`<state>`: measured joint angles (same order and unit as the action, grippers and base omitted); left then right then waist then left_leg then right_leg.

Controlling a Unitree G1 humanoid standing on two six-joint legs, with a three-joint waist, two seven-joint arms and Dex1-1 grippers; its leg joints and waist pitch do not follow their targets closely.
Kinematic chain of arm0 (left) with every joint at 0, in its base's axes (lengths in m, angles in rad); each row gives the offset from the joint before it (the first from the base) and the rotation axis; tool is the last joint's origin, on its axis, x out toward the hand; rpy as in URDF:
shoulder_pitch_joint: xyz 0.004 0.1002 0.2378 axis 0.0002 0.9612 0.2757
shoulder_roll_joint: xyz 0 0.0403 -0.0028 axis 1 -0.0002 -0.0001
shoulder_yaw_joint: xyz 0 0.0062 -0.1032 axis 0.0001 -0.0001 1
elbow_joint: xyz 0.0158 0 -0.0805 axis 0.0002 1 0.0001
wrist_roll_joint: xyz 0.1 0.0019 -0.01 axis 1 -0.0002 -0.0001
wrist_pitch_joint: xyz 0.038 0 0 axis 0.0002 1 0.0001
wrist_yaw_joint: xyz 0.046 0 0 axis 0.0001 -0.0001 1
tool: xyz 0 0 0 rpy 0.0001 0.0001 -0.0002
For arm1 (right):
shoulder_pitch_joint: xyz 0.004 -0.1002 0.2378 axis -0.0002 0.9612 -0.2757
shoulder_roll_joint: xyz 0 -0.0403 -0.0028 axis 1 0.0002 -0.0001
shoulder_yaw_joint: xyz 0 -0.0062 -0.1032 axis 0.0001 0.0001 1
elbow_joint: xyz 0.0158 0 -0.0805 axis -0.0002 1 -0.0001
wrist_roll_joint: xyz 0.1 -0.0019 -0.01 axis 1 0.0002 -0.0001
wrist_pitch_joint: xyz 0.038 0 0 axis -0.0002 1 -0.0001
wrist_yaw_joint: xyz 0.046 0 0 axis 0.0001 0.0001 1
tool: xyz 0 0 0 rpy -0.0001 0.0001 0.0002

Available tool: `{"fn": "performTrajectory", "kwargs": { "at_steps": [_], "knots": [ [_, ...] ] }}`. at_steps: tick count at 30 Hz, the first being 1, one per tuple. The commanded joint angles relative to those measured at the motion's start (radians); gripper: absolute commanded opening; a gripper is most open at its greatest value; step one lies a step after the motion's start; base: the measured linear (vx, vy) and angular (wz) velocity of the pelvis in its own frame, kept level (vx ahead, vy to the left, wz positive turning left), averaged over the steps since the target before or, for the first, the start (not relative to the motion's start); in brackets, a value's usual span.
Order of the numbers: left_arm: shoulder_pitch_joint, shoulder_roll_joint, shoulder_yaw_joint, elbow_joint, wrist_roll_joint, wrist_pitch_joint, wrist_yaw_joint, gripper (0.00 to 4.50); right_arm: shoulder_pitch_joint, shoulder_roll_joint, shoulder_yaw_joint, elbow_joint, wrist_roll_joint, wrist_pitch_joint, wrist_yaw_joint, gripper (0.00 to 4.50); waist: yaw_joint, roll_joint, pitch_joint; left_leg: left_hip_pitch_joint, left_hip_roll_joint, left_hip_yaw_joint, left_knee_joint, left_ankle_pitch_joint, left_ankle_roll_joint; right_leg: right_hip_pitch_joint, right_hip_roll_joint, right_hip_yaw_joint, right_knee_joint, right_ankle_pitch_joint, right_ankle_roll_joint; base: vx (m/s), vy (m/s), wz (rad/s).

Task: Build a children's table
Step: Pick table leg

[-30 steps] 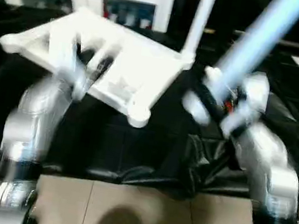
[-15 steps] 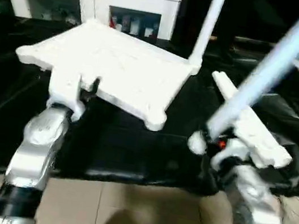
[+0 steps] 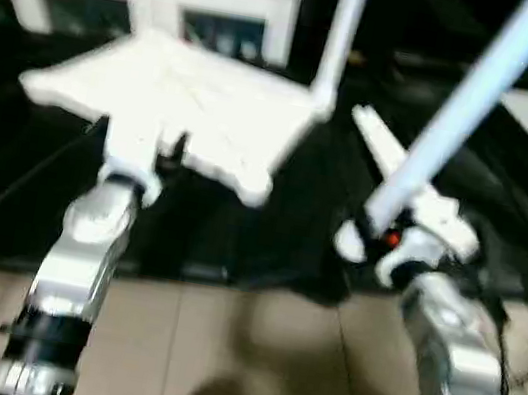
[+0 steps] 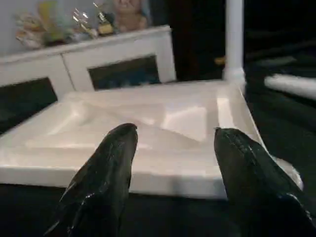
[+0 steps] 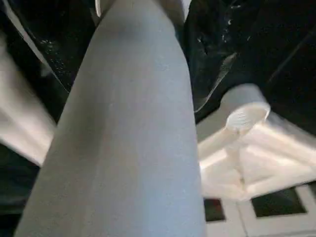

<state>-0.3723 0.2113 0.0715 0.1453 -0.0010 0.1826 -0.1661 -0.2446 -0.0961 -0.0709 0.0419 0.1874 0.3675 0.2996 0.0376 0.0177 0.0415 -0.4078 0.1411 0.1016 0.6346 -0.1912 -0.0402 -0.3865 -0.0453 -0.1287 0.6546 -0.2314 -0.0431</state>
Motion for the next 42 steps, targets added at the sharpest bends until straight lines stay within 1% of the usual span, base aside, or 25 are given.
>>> {"fn": "performTrajectory", "kwargs": {
  "at_steps": [1,4,6,7,8,10,11,12,13,14,15,17,19,20,21,25,26,27,28,32,34,35,37,40,42],
  "knots": [
    [-0.004,0.017,-0.007,0.003,0.010,0.009,-0.011,2.87,-0.010,0.004,0.025,0.000,-0.003,-0.002,0.006,1.86,-0.002,0.016,-0.042,-0.019,0.059,-0.070,-0.106,-0.493,0.052,0.102,-0.146,0.022,-0.117,-0.505,-0.080,-0.033,0.002,0.32],
    [-0.008,0.026,-0.016,0.002,0.011,0.018,-0.015,2.87,-0.018,0.009,0.043,0.014,-0.005,-0.011,0.009,1.86,-0.018,0.013,-0.016,0.005,0.034,-0.037,-0.023,-0.590,-0.016,0.130,-0.194,-0.057,-0.194,-0.958,-0.018,-0.016,0.001,0.44],
    [-0.011,0.029,-0.016,0.007,0.012,0.014,-0.016,2.87,-0.022,0.014,0.050,0.020,-0.001,-0.017,0.017,1.86,-0.041,0.014,0.005,0.099,0.039,-0.004,0.125,-0.429,-0.015,0.094,-0.266,-0.146,-0.309,-1.051,-0.011,-0.021,0.020,0.57],
    [-0.014,0.028,-0.013,0.018,0.010,0.012,-0.014,2.87,-0.028,0.021,0.059,0.028,0.005,-0.019,0.027,1.86,-0.075,0.037,0.008,0.157,0.069,-0.005,0.064,-0.486,-0.057,0.093,-0.193,-0.170,-0.260,-0.882,0.015,0.012,0.081,0.24],
    [-0.013,0.027,-0.012,0.019,0.005,0.019,-0.017,2.87,-0.032,0.024,0.067,0.033,0.002,-0.021,0.029,1.86,-0.069,0.075,0.009,0.094,0.164,-0.076,-0.158,-0.897,-0.069,0.150,-0.073,-0.089,-0.003,-0.465,-0.011,0.012,0.081,0.24],
    [-0.010,0.027,-0.011,0.018,0.002,0.028,-0.026,2.87,-0.035,0.027,0.079,0.039,-0.011,-0.025,0.031,1.86,-0.105,0.054,-0.016,0.188,0.165,-0.110,-0.166,-0.898,-0.021,0.060,-0.046,-0.003,0.033,-0.143,-0.021,0.110,0.059,-0.05],
    [-0.007,0.026,-0.011,0.016,0.001,0.031,-0.027,2.87,-0.036,0.027,0.084,0.041,-0.017,-0.027,0.031,1.86,-0.099,0.044,-0.011,0.193,0.150,-0.112,-0.161,-0.847,0.010,0.049,-0.061,0.032,0.021,-0.166,-0.019,0.121,0.040,-0.03],
    [-0.004,0.024,-0.009,0.013,0.000,0.032,-0.026,2.87,-0.036,0.028,0.086,0.041,-0.020,-0.029,0.032,1.86,-0.103,0.024,-0.010,0.180,0.132,-0.100,-0.159,-0.811,0.027,0.061,-0.071,0.048,-0.005,-0.182,-0.019,0.122,0.000,-0.11],
    [0.003,0.022,-0.008,0.007,-0.003,0.035,-0.025,2.87,-0.036,0.032,0.087,0.041,-0.016,-0.027,0.034,1.86,-0.080,0.001,-0.010,0.109,0.055,-0.031,-0.104,-0.659,0.033,0.119,-0.124,0.096,-0.109,-0.295,-0.056,0.098,-0.025,-0.11],
    [0.019,0.019,-0.008,-0.006,-0.013,0.036,-0.031,2.87,-0.037,0.037,0.088,0.040,-0.008,-0.028,0.037,1.86,-0.033,-0.019,-0.039,0.031,0.012,0.010,0.034,-0.323,0.080,0.220,-0.209,0.184,-0.181,-0.546,-0.109,0.098,-0.025,-0.11],
    [0.023,0.019,-0.010,-0.007,-0.016,0.037,-0.031,2.87,-0.036,0.033,0.092,0.041,-0.007,-0.031,0.039,1.86,-0.019,-0.032,-0.053,-0.008,0.016,0.004,0.089,-0.197,0.111,0.254,-0.237,0.213,-0.187,-0.568,-0.131,0.142,-0.029,-0.02],
    [0.029,0.018,-0.012,-0.001,-0.014,0.033,-0.025,2.87,-0.030,0.022,0.107,0.036,-0.010,-0.037,0.052,1.86,-0.004,-0.016,-0.068,-0.081,0.014,-0.007,0.087,0.019,0.144,0.267,-0.168,0.170,-0.153,-0.233,-0.185,0.184,-0.008,0.06],
    [0.036,0.013,-0.011,0.001,-0.018,0.035,-0.022,2.87,-0.022,0.019,0.111,0.028,-0.012,-0.043,0.057,1.86,-0.031,0.054,-0.085,0.012,0.043,-0.014,-0.045,0.253,0.192,0.212,-0.032,0.035,-0.089,-0.014,-0.107,0.192,0.006,0.04],
    [0.038,0.011,-0.010,0.002,-0.019,0.035,-0.020,2.87,-0.020,0.021,0.108,0.024,-0.010,-0.041,0.054,1.86,-0.100,0.079,-0.094,0.214,0.145,-0.167,-0.069,0.310,0.469,0.002,0.024,0.001,0.069,-0.163,0.025,0.199,0.008,-0.02],
    [0.043,0.006,-0.004,-0.001,-0.025,0.038,-0.017,2.87,-0.020,0.029,0.097,0.020,-0.002,-0.037,0.043,1.86,-0.081,0.057,-0.098,0.232,0.183,-0.190,-0.046,0.393,0.560,-0.045,-0.019,0.040,0.106,-0.214,0.066,0.226,-0.019,-0.09],
    [0.061,0.011,0.008,-0.018,-0.028,0.044,-0.017,2.87,-0.023,0.034,0.098,0.027,-0.001,-0.044,0.040,1.86,-0.081,0.003,-0.079,0.183,0.153,-0.112,-0.090,0.305,0.508,-0.089,-0.057,0.098,0.107,-0.008,0.130,0.187,-0.044,-0.07],
    [0.068,0.011,0.013,-0.023,-0.030,0.040,-0.021,2.87,-0.024,0.035,0.100,0.033,-0.004,-0.051,0.039,1.86,-0.056,-0.056,-0.057,0.112,0.004,0.004,-0.067,-0.083,0.355,-0.003,-0.077,0.149,-0.064,0.119,0.003,0.144,-0.064,-0.01],
    [0.071,0.011,0.014,-0.024,-0.033,0.039,-0.021,2.87,-0.025,0.037,0.098,0.038,-0.003,-0.053,0.038,1.86,-0.031,-0.082,-0.046,0.059,-0.054,0.032,-0.020,-0.216,0.288,0.054,-0.095,0.201,-0.128,-0.180,0.027,0.140,-0.123,0.07],
    [0.073,0.009,0.019,-0.023,-0.040,0.036,-0.020,2.87,-0.024,0.036,0.098,0.039,-0.006,-0.058,0.033,1.86,-0.008,-0.074,-0.067,0.037,-0.061,0.002,0.104,-0.177,0.183,0.125,-0.181,0.263,-0.154,-0.507,-0.025,0.141,-0.133,0.04],
    [0.060,0.011,0.026,-0.004,-0.061,0.025,-0.025,2.87,-0.025,0.029,0.104,0.036,-0.024,-0.071,0.021,1.86,-0.002,-0.020,-0.041,-0.012,0.003,-0.039,0.081,-0.041,0.055,0.147,-0.163,0.222,-0.165,-0.409,-0.257,0.141,-0.062,0.03],
    [0.045,0.009,0.036,0.015,-0.068,0.025,-0.037,2.87,-0.025,0.024,0.104,0.028,-0.028,-0.074,0.016,1.86,-0.005,0.027,-0.041,0.024,0.032,-0.020,-0.033,-0.025,0.071,0.135,-0.085,0.141,-0.164,-0.423,-0.210,0.151,0.066,0.02],
    [0.040,0.007,0.040,0.022,-0.073,0.022,-0.038,2.87,-0.024,0.020,0.104,0.023,-0.031,-0.078,0.015,1.86,-0.044,0.064,-0.037,0.088,0.102,-0.093,-0.118,-0.215,0.079,0.083,0.006,0.070,-0.063,-0.353,-0.126,0.159,0.101,0.00],
    [0.034,0.006,0.043,0.030,-0.078,0.020,-0.040,2.87,-0.025,0.015,0.102,0.020,-0.032,-0.080,0.015,1.86,-0.072,0.062,-0.068,0.216,0.161,-0.163,-0.128,-0.353,0.164,-0.009,-0.004,0.064,0.049,-0.209,-0.062,0.202,0.095,0.07],
    [0.031,0.002,0.046,0.039,-0.076,0.022,-0.036,2.87,-0.029,0.003,0.100,0.022,-0.038,-0.085,0.015,1.86,-0.078,0.048,-0.060,0.215,0.113,-0.117,-0.112,-0.189,0.381,-0.078,-0.024,0.058,0.083,-0.027,0.080,0.171,0.043,0.06],
    [0.031,0.000,0.045,0.044,-0.080,0.020,-0.033,2.87,-0.033,0.001,0.099,0.026,-0.039,-0.089,0.016,1.86,-0.079,0.007,-0.057,0.193,0.071,-0.063,-0.107,-0.130,0.374,-0.062,-0.056,0.086,0.004,0.079,0.030,0.152,-0.027,0.01]
  ]
}}
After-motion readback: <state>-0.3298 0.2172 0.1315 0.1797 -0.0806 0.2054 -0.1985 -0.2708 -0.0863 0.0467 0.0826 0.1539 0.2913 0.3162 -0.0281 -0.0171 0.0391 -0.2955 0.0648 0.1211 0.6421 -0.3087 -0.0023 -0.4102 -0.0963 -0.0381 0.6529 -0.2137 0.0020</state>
